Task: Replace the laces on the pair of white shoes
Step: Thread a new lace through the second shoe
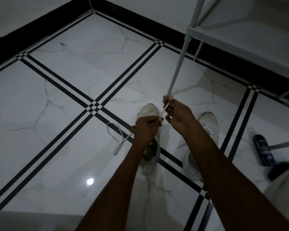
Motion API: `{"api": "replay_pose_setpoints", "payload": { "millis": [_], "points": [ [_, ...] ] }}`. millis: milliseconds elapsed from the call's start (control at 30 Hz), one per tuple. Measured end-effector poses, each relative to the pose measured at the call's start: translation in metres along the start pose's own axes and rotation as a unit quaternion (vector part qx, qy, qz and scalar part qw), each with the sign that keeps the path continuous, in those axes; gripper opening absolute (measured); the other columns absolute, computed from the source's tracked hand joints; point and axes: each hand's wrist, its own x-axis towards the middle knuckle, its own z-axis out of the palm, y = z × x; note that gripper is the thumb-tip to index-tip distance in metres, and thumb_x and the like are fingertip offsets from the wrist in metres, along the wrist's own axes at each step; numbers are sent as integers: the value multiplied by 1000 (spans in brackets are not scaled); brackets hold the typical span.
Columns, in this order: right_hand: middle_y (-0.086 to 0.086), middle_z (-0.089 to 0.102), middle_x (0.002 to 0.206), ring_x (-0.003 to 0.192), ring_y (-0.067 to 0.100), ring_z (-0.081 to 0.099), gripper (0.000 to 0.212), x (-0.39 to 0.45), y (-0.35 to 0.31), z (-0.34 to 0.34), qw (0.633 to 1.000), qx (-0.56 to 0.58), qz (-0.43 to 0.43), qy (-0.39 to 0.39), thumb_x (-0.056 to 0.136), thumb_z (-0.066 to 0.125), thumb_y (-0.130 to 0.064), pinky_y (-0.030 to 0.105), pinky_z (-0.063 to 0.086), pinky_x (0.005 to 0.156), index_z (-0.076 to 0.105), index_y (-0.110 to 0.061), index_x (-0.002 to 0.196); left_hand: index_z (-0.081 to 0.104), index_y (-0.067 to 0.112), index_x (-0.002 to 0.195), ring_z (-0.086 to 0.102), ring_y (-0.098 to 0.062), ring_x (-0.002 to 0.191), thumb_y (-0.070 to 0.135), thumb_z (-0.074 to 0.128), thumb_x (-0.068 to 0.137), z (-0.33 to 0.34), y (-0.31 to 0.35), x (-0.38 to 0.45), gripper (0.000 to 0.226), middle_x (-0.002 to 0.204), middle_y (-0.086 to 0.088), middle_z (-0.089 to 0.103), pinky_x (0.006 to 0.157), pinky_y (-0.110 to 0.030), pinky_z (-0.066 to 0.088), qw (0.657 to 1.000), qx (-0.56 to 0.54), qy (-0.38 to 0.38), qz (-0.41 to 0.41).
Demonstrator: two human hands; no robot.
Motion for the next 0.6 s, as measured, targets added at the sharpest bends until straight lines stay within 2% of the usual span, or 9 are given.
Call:
{"api": "replay_pose_setpoints", "payload": {
  "millis": [133,233,333,400,467,533,600],
  "points": [
    [-4,65,88,73,8,57,26,7,-4,-9,996,86,-19,-4,95,65,-25,22,38,59,72,-11,116,82,15,94,65,3,74,31,69,97,-3,-2,0,21,84,3,77,73,-6,44,1000,-4,-2,5],
    [-1,65,82,70,9,58,29,9,-4,-11,994,98,-50,8,94,67,-22,21,41,58,69,-8,119,82,18,102,68,-4,87,31,72,94,-5,-3,1,18,96,2,78,85,-20,50,1000,4,11,8],
    [1,71,82,68,9,61,22,9,-5,-10,986,-60,-145,54,92,69,-28,20,44,55,73,-16,110,77,20,109,64,-12,97,32,80,86,-12,-11,-1,26,109,-2,71,87,-30,52,997,43,60,20],
    [4,74,81,64,10,64,18,10,-5,-9,959,-183,-209,49,92,69,-26,17,46,57,74,-14,105,70,22,104,62,-13,91,34,79,83,-21,-18,-5,26,103,1,66,80,-33,54,992,77,98,1],
    [6,75,84,67,13,67,14,10,0,-5,936,-266,-229,1,90,71,-21,19,50,63,76,-11,100,65,24,90,63,-12,82,36,75,83,-34,-28,-9,17,89,6,66,76,-39,57,987,100,111,-49],
    [2,76,89,77,11,70,11,10,6,-1,902,-364,-226,-45,86,75,-18,22,53,70,78,-13,95,64,26,83,67,-13,78,42,71,79,-42,-35,-10,18,80,9,69,76,-43,60,986,110,68,-104],
    [0,77,95,89,11,70,13,9,15,3,851,-468,-221,-93,83,76,-19,27,56,82,80,-16,95,66,28,86,67,-12,80,45,72,76,-42,-34,-11,21,83,9,70,77,-40,60,986,110,10,-123]
  ]
}}
